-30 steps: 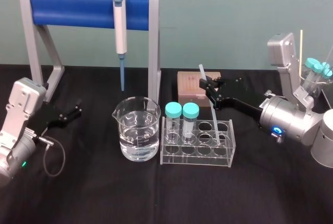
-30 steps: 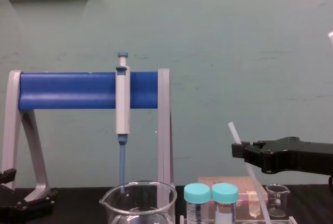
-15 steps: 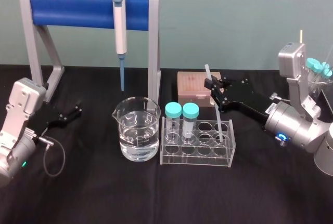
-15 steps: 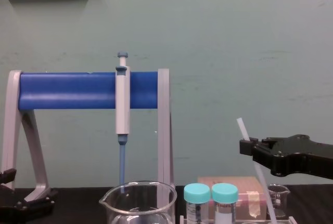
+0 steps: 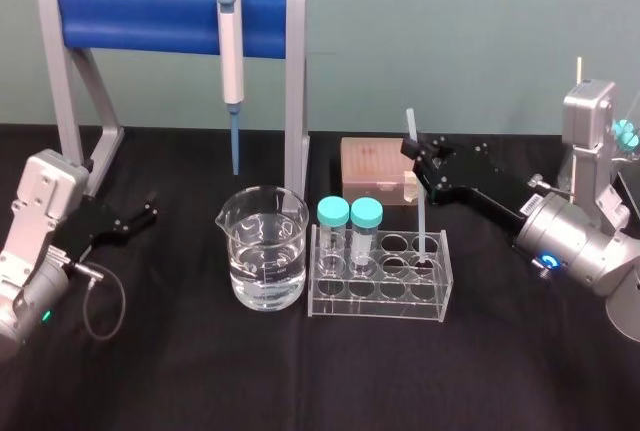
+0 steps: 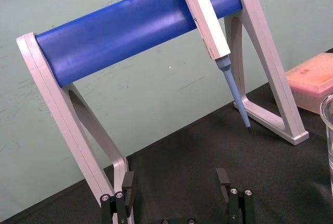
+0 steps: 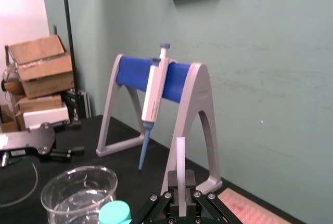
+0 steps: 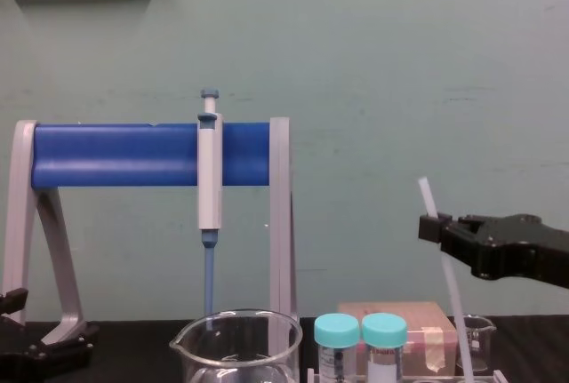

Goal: Pick up the stirring rod with one hand, then place it down.

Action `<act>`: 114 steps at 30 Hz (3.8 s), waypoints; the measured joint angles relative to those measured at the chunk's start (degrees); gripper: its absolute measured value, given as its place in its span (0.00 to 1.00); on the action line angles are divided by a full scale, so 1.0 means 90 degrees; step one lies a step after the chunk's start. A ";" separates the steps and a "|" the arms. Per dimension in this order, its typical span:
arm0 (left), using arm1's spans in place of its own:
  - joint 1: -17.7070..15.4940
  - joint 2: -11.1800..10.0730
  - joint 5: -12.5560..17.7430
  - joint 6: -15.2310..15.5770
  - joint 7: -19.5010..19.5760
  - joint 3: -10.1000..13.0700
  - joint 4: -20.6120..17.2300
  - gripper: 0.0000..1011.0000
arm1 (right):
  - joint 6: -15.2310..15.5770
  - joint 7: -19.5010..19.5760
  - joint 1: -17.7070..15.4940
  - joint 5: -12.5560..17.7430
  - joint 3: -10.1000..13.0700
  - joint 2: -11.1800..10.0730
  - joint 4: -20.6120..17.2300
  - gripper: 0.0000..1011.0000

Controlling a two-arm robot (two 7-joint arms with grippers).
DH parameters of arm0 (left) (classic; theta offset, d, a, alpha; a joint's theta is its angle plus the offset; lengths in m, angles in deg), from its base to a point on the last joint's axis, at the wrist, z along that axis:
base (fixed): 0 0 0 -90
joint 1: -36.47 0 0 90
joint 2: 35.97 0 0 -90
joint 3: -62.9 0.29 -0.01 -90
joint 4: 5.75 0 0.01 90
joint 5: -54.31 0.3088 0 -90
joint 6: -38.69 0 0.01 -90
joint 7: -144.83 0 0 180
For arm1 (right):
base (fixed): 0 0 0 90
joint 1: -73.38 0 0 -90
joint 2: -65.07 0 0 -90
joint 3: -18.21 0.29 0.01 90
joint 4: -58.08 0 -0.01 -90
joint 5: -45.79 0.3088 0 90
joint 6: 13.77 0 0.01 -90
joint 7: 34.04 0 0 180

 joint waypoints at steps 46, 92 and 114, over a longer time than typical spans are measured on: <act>0.0000 0.0000 0.0000 0.0000 0.0000 0.0000 0.0000 0.99 | 0.0033 0.0846 -0.0541 0.0092 0.0987 -0.0234 -0.1790 0.07; 0.0000 0.0000 0.0000 0.0000 0.0000 0.0000 0.0000 0.99 | 0.0064 0.0788 -0.0589 0.0049 0.1025 -0.0220 -0.1851 0.07; 0.0000 0.0000 0.0000 0.0000 0.0000 0.0000 0.0000 0.99 | 0.0058 0.0761 -0.0529 -0.0001 0.0949 -0.0193 -0.1787 0.07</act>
